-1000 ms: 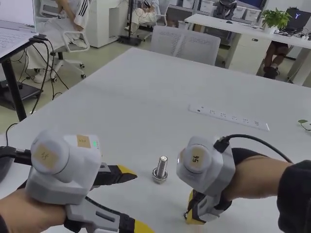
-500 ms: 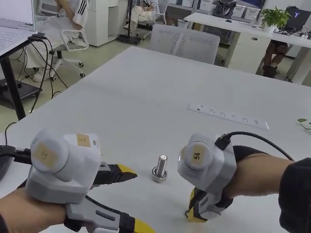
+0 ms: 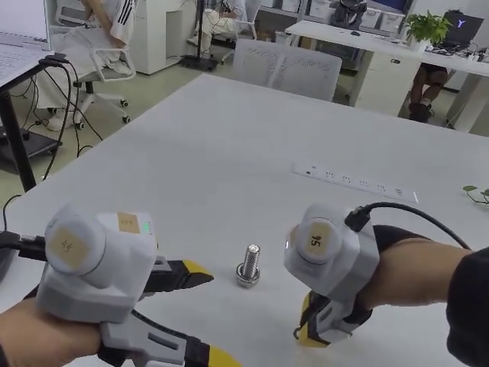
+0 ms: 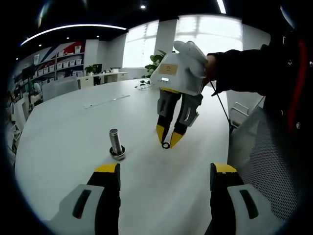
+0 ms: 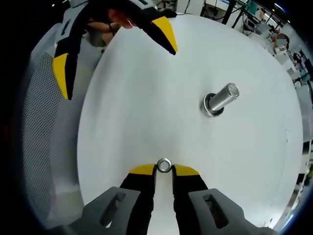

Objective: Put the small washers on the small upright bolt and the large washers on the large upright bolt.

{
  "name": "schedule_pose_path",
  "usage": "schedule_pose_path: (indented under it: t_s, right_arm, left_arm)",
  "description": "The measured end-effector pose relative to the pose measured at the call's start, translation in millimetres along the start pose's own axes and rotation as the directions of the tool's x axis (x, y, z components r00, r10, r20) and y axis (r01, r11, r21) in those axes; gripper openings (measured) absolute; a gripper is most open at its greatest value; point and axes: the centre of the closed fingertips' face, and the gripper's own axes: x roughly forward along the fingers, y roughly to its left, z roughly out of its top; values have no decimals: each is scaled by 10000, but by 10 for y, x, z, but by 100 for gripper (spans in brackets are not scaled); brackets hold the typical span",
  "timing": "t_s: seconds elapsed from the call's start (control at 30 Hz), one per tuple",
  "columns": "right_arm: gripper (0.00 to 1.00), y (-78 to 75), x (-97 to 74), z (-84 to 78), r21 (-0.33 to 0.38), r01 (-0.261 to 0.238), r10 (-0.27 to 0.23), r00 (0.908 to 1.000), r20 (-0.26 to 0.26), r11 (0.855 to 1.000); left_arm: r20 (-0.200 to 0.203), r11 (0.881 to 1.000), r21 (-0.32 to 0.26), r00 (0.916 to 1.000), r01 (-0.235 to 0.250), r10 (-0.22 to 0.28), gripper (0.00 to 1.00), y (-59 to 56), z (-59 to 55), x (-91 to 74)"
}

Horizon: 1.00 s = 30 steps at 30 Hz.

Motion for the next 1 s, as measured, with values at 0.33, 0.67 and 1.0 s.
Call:
schedule_pose_path:
  t_s: [0.33, 0.67, 1.0]
  right_arm:
    - [14, -37, -201, -88, 230, 275, -279, 9994, 196, 9994]
    - [13, -66, -419, -131, 495, 553, -581, 9967, 570, 9972]
    - [13, -97, -531, -105, 522, 780, -819, 9936, 779, 9956]
  left_arm:
    - [-54, 10000, 20, 10000, 52, -52, 74, -7, -4, 19]
    - [-135, 9999, 59, 9998, 145, -144, 74, -26, -7, 38]
    - [-131, 9999, 66, 9999, 110, -109, 74, -23, -3, 36]
